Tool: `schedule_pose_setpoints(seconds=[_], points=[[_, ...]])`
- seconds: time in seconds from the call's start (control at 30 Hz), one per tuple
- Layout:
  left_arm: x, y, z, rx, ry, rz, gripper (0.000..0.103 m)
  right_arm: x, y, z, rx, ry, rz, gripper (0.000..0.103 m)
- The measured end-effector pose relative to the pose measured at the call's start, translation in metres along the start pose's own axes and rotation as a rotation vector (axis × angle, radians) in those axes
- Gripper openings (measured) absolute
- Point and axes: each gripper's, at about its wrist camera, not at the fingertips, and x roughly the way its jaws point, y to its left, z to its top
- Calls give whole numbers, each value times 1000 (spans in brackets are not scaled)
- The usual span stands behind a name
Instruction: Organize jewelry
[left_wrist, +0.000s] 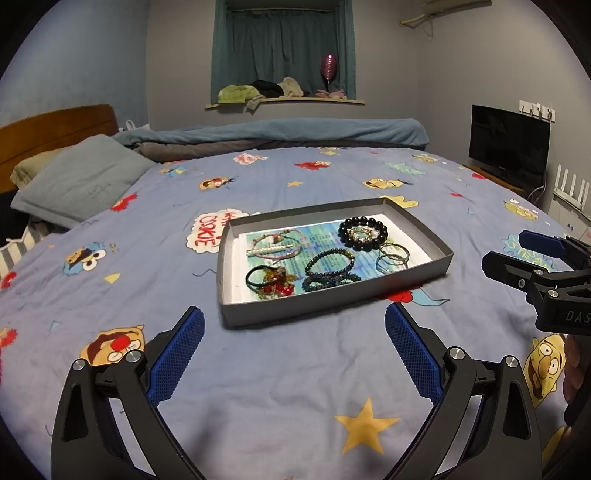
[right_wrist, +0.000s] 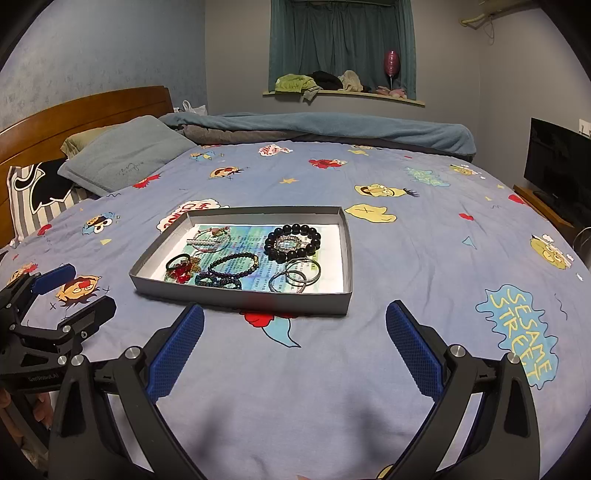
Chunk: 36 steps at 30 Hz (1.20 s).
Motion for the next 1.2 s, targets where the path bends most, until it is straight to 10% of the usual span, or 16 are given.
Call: schedule_pose_setpoints(seconds=[1.2], points=[[0,0,0,-3,-8,-4,97,1,-2,-1,4,5,-3,97]])
